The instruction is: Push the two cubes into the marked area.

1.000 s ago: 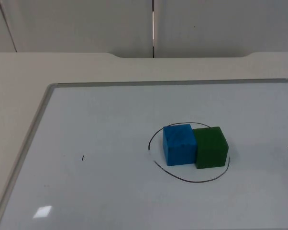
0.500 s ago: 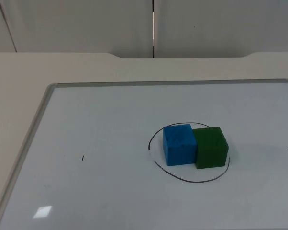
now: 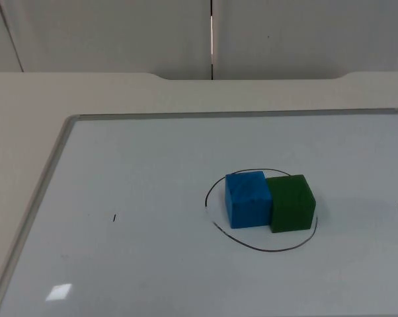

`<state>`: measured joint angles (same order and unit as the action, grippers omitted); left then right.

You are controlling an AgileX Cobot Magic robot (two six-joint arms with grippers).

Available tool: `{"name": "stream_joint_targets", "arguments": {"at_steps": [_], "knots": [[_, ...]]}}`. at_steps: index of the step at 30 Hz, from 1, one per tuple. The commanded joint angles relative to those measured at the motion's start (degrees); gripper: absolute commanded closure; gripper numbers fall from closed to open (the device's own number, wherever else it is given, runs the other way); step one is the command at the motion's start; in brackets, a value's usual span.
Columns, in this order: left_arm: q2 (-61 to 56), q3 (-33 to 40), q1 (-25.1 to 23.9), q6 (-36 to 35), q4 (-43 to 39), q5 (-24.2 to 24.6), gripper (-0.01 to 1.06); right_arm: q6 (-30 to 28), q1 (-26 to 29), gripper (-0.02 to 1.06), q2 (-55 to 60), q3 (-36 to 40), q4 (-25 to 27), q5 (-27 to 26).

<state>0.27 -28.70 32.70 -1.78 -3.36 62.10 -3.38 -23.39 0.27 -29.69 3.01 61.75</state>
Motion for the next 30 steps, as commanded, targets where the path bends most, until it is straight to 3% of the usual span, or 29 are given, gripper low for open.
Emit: {"name": "stream_joint_targets", "arguments": {"at_steps": [1, 13, 15, 17, 19, 20, 23, 30], "knots": [[-0.3, 0.3, -0.2, 0.0, 0.2, -0.4, 1.05, -0.5, 0.2, 1.05, -0.3, 0.1, -0.3, 0.2], [-0.3, 0.3, -0.2, 0.0, 0.0, -0.4, 1.03, 0.9, 0.2, 1.05, -0.3, 0.1, -1.4, 0.1], [-0.3, 0.3, -0.2, 0.0, 0.0, -0.4, 0.98, 0.9, 0.2, 1.05, -0.3, 0.1, -1.4, 0.1], [-0.3, 0.3, -0.2, 0.0, 0.0, -0.4, 0.83, 0.9, 0.2, 1.05, -0.3, 0.1, -1.5, 0.1], [-0.3, 0.3, -0.2, 0.0, 0.0, -0.4, 0.59, 1.1, 0.2, 1.05, -0.3, 0.1, -1.6, 0.1], [-0.3, 0.3, -0.2, 0.0, 0.0, -0.4, 0.59, 1.1, 0.2, 1.05, -0.3, 0.1, -1.6, 0.1], [-0.3, 0.3, -0.2, 0.0, 0.0, -0.4, 0.41, 1.1, 0.2, 1.05, -0.3, 0.1, -1.6, 0.1], [-0.3, 0.3, -0.2, 0.0, 0.0, -0.4, 0.38, 1.1, 0.2, 1.05, -0.3, 0.1, -1.6, 0.1]]}}
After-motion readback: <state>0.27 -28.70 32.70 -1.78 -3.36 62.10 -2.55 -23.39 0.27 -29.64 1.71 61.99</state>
